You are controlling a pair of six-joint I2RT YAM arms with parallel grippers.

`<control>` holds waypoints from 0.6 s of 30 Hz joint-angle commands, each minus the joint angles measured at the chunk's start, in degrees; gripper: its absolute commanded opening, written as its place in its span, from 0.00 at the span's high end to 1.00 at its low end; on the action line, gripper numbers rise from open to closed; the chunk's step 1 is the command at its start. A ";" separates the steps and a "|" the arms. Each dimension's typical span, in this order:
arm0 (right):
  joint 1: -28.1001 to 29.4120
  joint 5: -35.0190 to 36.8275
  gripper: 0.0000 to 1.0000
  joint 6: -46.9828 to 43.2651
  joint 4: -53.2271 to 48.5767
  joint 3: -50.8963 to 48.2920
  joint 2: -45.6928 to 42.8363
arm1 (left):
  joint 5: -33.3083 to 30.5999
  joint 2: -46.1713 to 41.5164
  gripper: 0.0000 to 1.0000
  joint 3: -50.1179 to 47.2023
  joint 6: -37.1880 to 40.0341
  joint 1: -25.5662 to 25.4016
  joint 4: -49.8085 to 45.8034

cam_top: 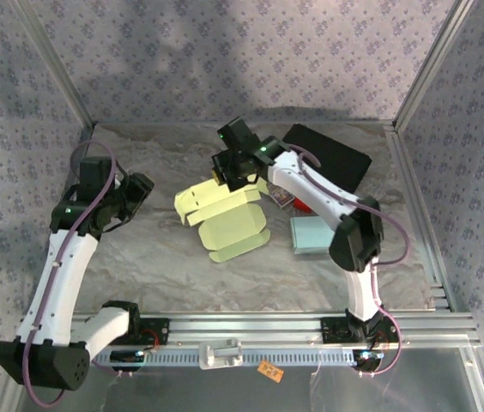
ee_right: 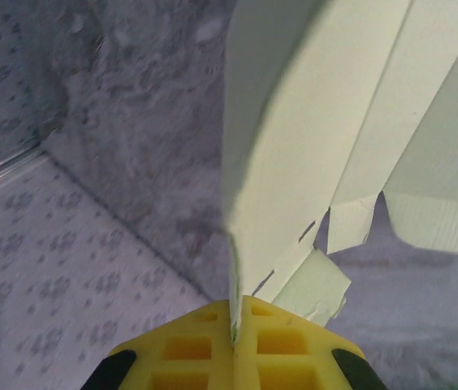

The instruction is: Fold the paper box

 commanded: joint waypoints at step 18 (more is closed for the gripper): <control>0.16 0.03 1.00 1.10 14.34 -10.62 -0.78 | 10.85 16.37 0.49 -2.91 -7.47 -4.16 20.86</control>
